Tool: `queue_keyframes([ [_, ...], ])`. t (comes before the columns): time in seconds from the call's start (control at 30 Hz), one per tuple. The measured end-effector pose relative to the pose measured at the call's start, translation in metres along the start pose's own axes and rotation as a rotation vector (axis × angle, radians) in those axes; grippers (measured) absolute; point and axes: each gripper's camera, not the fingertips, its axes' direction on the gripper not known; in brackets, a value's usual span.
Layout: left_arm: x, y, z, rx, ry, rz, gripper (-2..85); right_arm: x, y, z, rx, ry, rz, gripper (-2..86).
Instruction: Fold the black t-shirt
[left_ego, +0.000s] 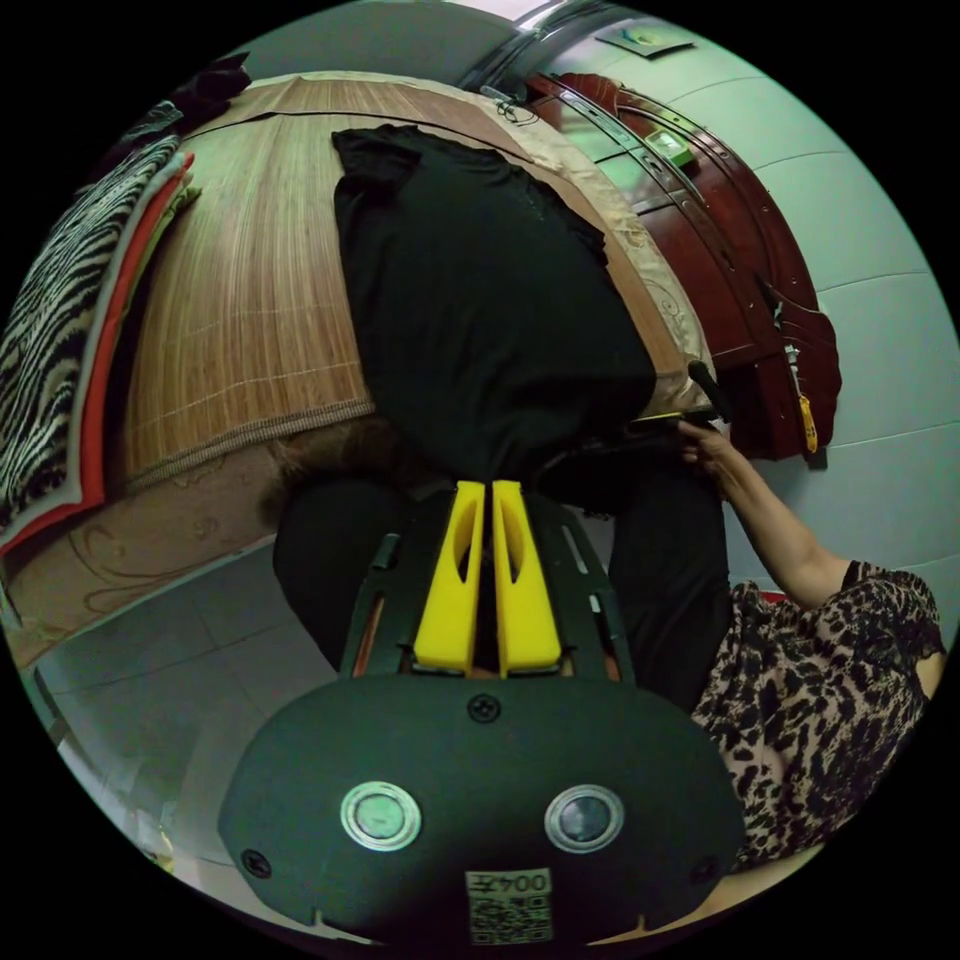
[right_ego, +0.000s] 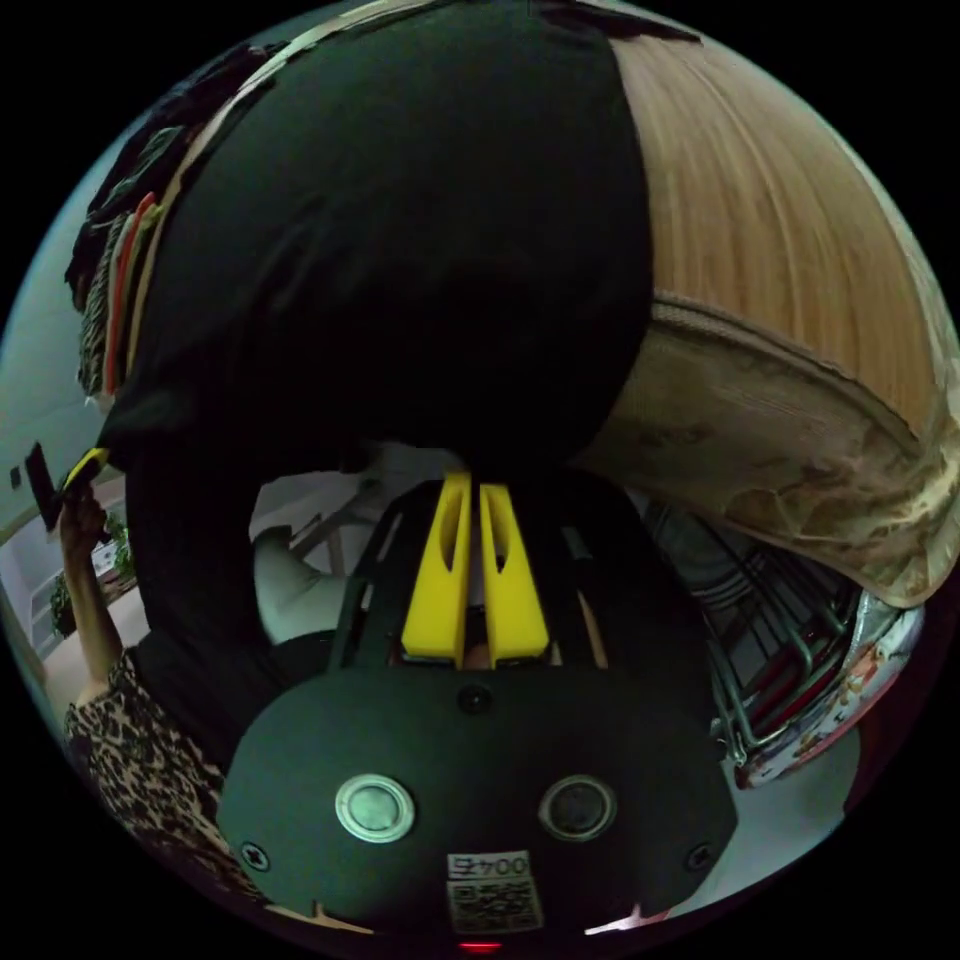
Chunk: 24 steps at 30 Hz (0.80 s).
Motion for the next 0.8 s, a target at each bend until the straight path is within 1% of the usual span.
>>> queue_keyframes([
  [0.17,0.008,0.013,-0.018,0.019,-0.004,0.008,1.4,0.005,0.051,-0.065,0.092,-0.183,-0.039,-0.8],
  [0.47,0.026,0.036,-0.055,0.027,0.036,0.037,1.2,0.005,0.126,-0.134,0.163,-0.335,-0.100,-0.8],
  [0.63,0.044,0.054,-0.067,-0.022,-0.009,0.085,1.0,-0.014,0.171,-0.156,0.167,-0.348,-0.146,-0.7],
  [0.8,0.058,0.090,-0.066,-0.076,-0.048,0.094,0.9,-0.039,0.220,-0.137,0.109,-0.340,-0.152,-0.6],
])
